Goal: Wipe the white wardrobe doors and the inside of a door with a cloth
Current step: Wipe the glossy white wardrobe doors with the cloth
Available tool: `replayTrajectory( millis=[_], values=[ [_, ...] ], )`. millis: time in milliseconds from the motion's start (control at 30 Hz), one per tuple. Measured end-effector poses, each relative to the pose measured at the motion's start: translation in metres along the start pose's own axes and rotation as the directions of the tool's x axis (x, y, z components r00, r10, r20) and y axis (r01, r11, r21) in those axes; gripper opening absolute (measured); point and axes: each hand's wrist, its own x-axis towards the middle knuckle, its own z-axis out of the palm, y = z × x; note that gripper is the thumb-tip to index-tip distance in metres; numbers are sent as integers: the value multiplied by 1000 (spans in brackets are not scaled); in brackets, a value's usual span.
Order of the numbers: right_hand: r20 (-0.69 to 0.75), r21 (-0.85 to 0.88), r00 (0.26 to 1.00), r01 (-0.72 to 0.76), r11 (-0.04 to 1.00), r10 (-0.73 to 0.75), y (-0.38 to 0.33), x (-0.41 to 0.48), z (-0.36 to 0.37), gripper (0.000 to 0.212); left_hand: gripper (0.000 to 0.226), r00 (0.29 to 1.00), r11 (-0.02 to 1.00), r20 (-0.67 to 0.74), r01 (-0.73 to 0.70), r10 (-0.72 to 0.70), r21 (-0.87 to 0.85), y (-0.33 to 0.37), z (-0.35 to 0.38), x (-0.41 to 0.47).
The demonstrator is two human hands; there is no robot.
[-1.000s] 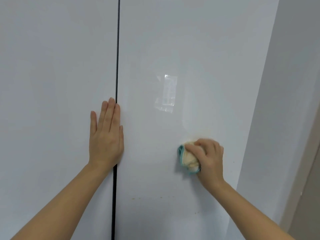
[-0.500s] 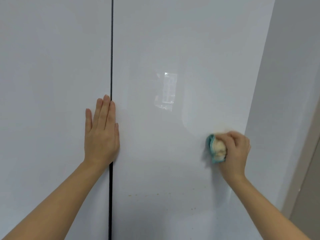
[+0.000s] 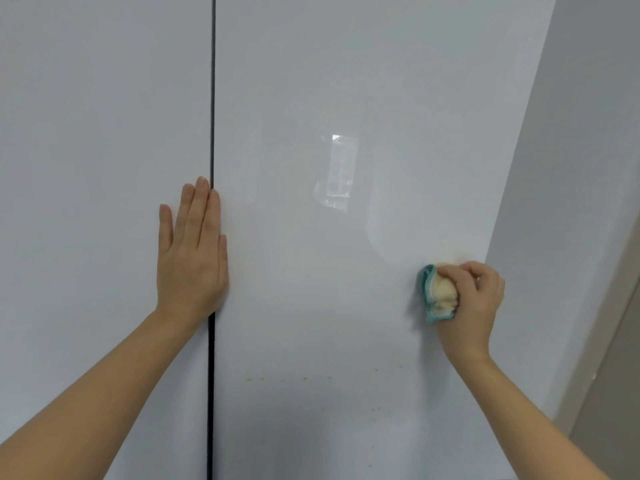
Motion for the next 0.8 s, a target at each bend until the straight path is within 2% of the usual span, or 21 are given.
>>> replayTrajectory(
  millis=[67,167,233,300,367,433,500,567,667,800],
  values=[
    [110,-32,993,42,999,-38,13,-50,0,13,54,1000,1000,2,4,-4,-5,0,1,-1],
    [300,-67,939,195,979,-167,31,-103,-7,49,54,1000,1000,2,20,-20,-9,0,2,-1],
    [327,-41,934,164,986,-142,27,-98,-7,63,55,1000,1000,9,28,-28,-13,1,1,-1],
    [308,21,945,106,994,-107,5,-82,-4,64,55,999,999,26,39,-39,-9,2,0,-1],
    [281,107,947,132,985,-157,-28,-63,5,60,56,997,999,57,54,-53,-6,2,-4,0],
    [281,180,914,248,952,-292,-66,-48,18,51,56,995,998,91,51,-48,-25,2,-10,0],
    [275,231,845,405,885,-459,-102,-42,32,41,56,991,999,129,26,-22,-34,-2,-19,-4],
    [221,242,803,504,829,-553,-133,-38,49,36,57,985,1000,170,5,-4,-7,-9,-28,-15],
    [115,227,830,512,828,-545,-170,-27,73,34,58,977,999,211,6,-16,46,-20,-38,-34],
    [65,131,841,527,840,-537,-189,-20,101,40,57,965,998,261,-18,0,66,-30,-37,-55]
  ],
)
